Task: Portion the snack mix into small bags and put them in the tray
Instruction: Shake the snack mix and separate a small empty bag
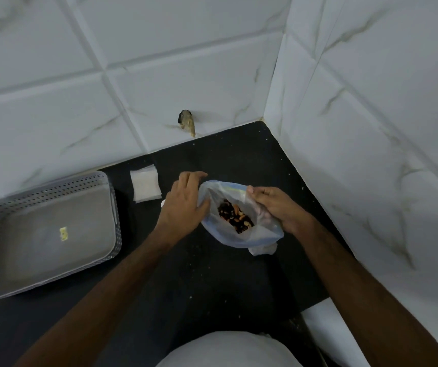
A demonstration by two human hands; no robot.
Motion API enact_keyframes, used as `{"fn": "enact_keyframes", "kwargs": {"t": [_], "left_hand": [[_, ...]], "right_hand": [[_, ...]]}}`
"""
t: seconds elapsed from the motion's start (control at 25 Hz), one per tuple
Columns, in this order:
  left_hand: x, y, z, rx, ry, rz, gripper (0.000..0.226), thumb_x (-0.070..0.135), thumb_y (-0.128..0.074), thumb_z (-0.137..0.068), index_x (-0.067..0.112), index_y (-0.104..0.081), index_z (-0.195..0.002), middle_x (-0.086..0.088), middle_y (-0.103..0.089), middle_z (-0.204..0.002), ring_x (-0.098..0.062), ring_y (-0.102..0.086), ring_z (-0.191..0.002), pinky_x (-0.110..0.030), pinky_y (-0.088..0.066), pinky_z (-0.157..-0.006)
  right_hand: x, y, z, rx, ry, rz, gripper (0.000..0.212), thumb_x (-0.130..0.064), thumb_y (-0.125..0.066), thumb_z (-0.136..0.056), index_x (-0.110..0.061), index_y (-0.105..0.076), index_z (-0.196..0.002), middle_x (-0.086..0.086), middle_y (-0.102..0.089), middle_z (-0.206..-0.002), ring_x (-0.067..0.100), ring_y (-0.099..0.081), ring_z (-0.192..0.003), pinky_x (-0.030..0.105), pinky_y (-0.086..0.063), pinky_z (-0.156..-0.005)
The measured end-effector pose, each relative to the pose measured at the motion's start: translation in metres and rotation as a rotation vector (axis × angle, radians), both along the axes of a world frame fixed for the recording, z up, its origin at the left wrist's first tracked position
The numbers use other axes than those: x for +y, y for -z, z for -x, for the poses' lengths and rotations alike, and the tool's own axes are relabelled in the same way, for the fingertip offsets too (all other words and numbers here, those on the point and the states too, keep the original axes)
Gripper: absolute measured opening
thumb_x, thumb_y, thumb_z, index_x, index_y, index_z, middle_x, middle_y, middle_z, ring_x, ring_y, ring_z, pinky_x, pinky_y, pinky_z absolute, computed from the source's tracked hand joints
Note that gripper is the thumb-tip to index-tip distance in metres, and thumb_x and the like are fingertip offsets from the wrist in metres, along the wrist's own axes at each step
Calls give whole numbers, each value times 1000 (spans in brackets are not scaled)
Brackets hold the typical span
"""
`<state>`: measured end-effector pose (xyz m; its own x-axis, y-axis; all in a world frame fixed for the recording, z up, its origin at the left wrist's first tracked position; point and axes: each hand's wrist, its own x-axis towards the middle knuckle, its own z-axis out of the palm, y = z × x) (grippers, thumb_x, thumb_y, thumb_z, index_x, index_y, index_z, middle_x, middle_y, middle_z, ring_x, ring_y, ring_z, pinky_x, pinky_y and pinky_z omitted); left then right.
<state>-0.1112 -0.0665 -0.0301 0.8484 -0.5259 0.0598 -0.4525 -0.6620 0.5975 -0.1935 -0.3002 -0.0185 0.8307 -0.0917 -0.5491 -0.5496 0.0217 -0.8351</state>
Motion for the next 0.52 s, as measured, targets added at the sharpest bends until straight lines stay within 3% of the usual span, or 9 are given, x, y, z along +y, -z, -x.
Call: {"fn": "enact_keyframes", "kwargs": {"t": [0.12, 0.2, 0.28, 0.4, 0.52], "left_hand": [[-12, -6, -13, 84, 110, -48, 45, 39, -62, -97, 22, -51, -136, -1, -53, -131, -12, -57, -114, -33, -53, -93], [-17, -11, -22, 108, 186, -166, 22, 33, -59, -99, 21, -63, -118, 1, -62, -111, -15, -63, -101, -36, -55, -86], [-15, -11, -23, 60, 138, -163, 11, 25, -56, -101, 17, -64, -103, 0, -65, -95, -17, -64, -88, -38, -56, -77], [-6, -5, -9, 107, 47, -50, 9, 16, -50, -104, 12, -57, -108, -4, -67, -90, -17, -66, -78, -31, -55, -65], [3, -5, 10, 162, 90, -43, 17, 10, -43, -105, 9, -53, -119, -5, -67, -91, -12, -65, -73, -22, -51, -60]], "right_hand": [[3, -6, -5, -33, -48, 6, 49, -49, -67, -86, -7, -69, -111, 22, -70, -110, 35, -67, -99, 51, -54, -96], [0, -10, -9, -24, -35, 50, 41, -43, -70, -88, -10, -67, -112, 18, -70, -110, 29, -67, -99, 49, -55, -93], [-9, -10, -8, 58, -105, 267, 36, -42, -69, -90, -17, -63, -116, 6, -67, -112, 20, -65, -101, 41, -57, -86], [-14, -7, 5, 114, -175, 553, 24, -41, -55, -100, -19, -58, -110, 0, -61, -103, 15, -61, -93, 27, -50, -68], [-12, -1, 2, -63, 12, 404, 19, -30, -52, -102, -16, -65, -105, 3, -64, -101, 16, -62, -93, 25, -47, -68]]}}
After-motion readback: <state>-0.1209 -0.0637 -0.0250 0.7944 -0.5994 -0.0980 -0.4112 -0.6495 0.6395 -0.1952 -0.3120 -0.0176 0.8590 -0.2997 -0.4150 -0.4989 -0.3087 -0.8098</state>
